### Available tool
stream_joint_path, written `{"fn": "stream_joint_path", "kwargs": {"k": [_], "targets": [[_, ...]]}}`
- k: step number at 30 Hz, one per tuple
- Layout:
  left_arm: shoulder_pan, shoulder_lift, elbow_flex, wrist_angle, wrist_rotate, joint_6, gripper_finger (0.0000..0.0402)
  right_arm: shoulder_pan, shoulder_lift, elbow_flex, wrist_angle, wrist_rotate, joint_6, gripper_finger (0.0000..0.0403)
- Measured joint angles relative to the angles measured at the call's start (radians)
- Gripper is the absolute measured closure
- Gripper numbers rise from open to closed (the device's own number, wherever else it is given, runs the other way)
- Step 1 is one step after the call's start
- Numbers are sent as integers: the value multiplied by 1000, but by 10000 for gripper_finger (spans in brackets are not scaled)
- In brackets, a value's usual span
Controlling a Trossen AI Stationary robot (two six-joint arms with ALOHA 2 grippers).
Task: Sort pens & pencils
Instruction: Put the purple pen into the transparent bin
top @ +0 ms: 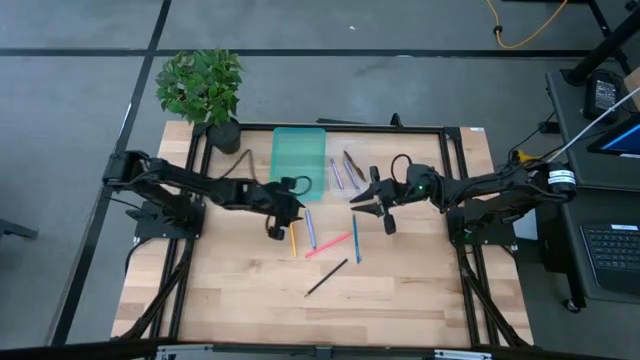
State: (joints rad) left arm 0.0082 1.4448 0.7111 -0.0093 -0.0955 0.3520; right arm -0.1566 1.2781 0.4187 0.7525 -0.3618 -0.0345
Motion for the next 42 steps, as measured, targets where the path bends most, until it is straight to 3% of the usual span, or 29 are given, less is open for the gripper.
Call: {"fn": "stream_joint_path", "kwargs": {"k": [12,20,33,42], "targets": [[-10,262,278,-357,8,206,252,29,2,-5,-14,1,-24,312],[-25,388,387,-464,7,315,252,29,2,-5,-16,1,-24,312],[-25,397,429,-471,-18,403,252,29,3,-5,-25,1,-23,312],[-29,397,429,-467,24,424,252,29,3,-4,-25,1,-26,312]]}}
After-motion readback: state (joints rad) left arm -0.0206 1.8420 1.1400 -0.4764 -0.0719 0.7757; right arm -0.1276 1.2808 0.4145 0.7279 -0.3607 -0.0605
